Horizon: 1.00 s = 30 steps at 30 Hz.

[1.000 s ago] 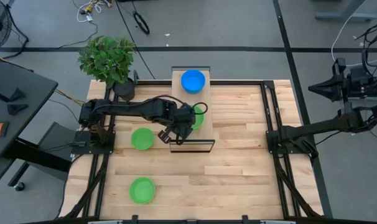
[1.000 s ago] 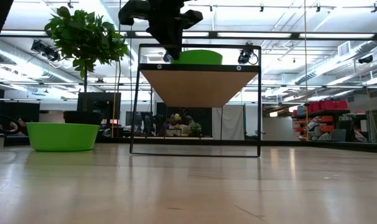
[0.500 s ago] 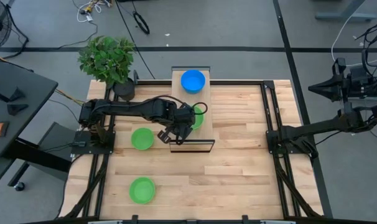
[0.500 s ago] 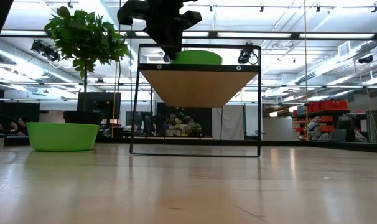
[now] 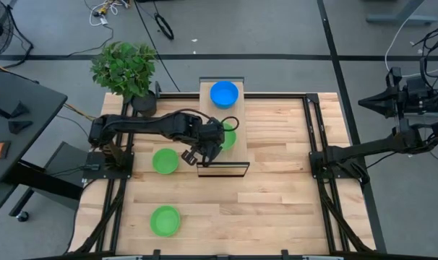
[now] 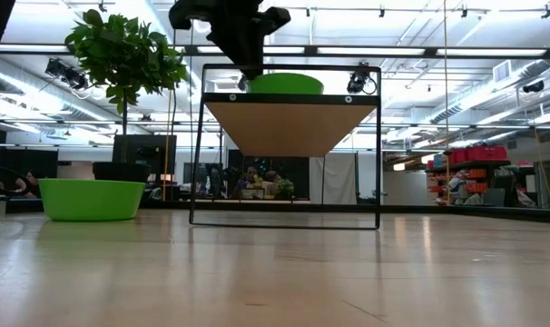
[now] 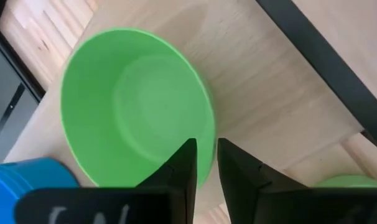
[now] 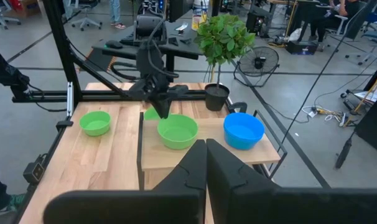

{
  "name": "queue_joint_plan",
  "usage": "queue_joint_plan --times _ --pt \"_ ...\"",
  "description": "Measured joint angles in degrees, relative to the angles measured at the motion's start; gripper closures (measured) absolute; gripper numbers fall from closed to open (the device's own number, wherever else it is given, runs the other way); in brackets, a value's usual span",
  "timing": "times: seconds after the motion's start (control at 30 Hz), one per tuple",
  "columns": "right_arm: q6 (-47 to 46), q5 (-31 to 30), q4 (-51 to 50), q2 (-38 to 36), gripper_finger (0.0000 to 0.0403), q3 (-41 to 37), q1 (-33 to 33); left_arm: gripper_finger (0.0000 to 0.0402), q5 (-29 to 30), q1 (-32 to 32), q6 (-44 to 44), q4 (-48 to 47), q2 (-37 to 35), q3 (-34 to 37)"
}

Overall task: Pick & Place Mini bowls
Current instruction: Stack the top green bowl on the green bowl on the shelf

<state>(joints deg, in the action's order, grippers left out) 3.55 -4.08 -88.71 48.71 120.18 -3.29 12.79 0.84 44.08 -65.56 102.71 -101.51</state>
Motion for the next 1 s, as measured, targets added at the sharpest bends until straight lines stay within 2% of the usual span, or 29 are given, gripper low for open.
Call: queue_joint_plan --times 0.17,0.37,0.47,1.0 --pt "0.0 0.0 0.0 0.0 0.0396 0.0 0.0 0.0296 -0.6 0.0 -1.7 -0.8 -0.7 0.0" --pt "0.0 0.0 0.0 0.0 0.0396 0.0 0.0 0.0227 1.8 0.2 -3.0 -1.7 -2.7 0.0" --pt "0.0 0.0 0.0 0.0 0.0396 0.0 0.0 0.0206 2.9 0.3 -4.7 -4.4 -4.1 0.0" --pt "0.0 0.0 0.0 0.0 0.0396 0.0 0.0 0.0209 -3.5 1.3 -21.5 -20.0 -9.9 0.0"
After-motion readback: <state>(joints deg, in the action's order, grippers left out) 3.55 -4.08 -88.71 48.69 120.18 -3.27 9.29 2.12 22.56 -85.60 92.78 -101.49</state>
